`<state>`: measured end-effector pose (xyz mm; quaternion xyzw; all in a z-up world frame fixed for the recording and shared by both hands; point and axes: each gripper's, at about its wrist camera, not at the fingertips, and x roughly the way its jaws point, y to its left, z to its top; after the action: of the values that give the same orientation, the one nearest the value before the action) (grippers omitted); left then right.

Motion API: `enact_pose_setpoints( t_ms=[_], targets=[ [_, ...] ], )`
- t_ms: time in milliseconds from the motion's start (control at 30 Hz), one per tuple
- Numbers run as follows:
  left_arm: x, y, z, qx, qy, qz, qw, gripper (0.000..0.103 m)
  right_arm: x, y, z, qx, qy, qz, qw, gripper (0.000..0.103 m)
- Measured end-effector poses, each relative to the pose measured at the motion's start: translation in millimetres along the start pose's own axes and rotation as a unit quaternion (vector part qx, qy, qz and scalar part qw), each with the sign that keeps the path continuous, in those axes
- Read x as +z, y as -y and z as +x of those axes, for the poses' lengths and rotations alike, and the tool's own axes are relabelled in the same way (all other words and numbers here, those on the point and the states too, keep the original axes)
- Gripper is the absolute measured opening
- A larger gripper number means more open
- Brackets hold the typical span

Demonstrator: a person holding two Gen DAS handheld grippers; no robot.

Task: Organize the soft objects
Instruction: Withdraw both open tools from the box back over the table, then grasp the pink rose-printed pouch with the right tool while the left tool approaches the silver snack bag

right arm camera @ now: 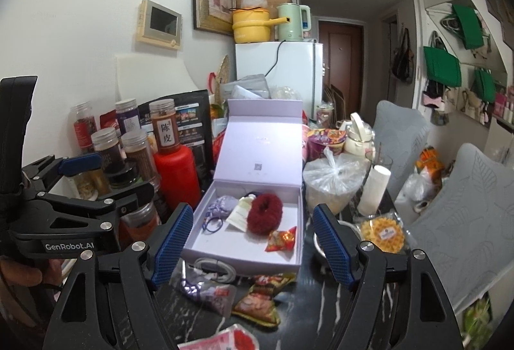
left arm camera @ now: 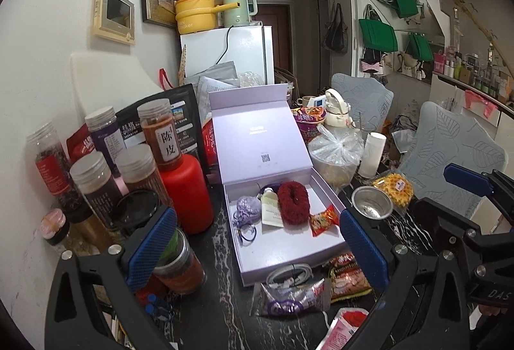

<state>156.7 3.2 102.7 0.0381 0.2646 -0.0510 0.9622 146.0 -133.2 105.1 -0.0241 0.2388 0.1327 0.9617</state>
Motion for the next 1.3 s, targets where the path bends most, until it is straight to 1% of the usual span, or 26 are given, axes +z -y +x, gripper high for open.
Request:
enact_pose_setpoints(
  t_ms=[100,267,400,467,533,600,733,1000,1100,1200,1300],
  targets=[
    [-11,0,-8,-0.008,-0.005,-0.003,1.0,0.103,-11,-4,-8,0.006,-0.001,0.005,1.0,0.08],
    [-28,-1,-20,-0.008,-0.01,-0.007,0.9999,0.103,-27,-11,-18,0.001,-0.007,0.009,1.0,0.08],
    [-42,2,-27,-0.007,-0.01,-0.001,0.9999,0.103,-41,-14,-21,0.003,-0.018,0.016,1.0,0.081],
    [-49,4,-30,-0.008,-0.013,0.003,0.9999,0.103,-47,-15,-22,0.002,-0.022,0.02,1.0,0.083],
    [-57,5,-32,-0.015,-0.017,0.005,0.9997,0.103,-56,-16,-23,0.002,-0.03,0.026,0.999,0.088],
    [-64,5,-33,-0.019,-0.022,0.002,0.9996,0.103,-64,-17,-24,0.004,-0.036,0.03,0.999,0.089],
    [-81,4,-32,-0.013,-0.036,0.006,0.9993,0.103,-78,-19,-25,-0.003,-0.048,0.039,0.998,0.095],
    [-110,-7,-28,-0.015,-0.067,-0.005,0.9976,0.103,-108,-26,-20,-0.013,-0.082,0.051,0.995,0.095],
    [-121,-11,-24,-0.015,-0.081,-0.011,0.9965,0.103,-120,-28,-14,-0.005,-0.1,0.055,0.994,0.095],
    [-133,-13,-18,-0.022,-0.096,-0.009,0.9951,0.103,-131,-30,-6,-0.007,-0.116,0.056,0.992,0.095],
    [-143,-14,-12,-0.022,-0.107,-0.008,0.9939,0.103,-144,-29,3,0.005,-0.136,0.072,0.988,0.095]
  ],
)
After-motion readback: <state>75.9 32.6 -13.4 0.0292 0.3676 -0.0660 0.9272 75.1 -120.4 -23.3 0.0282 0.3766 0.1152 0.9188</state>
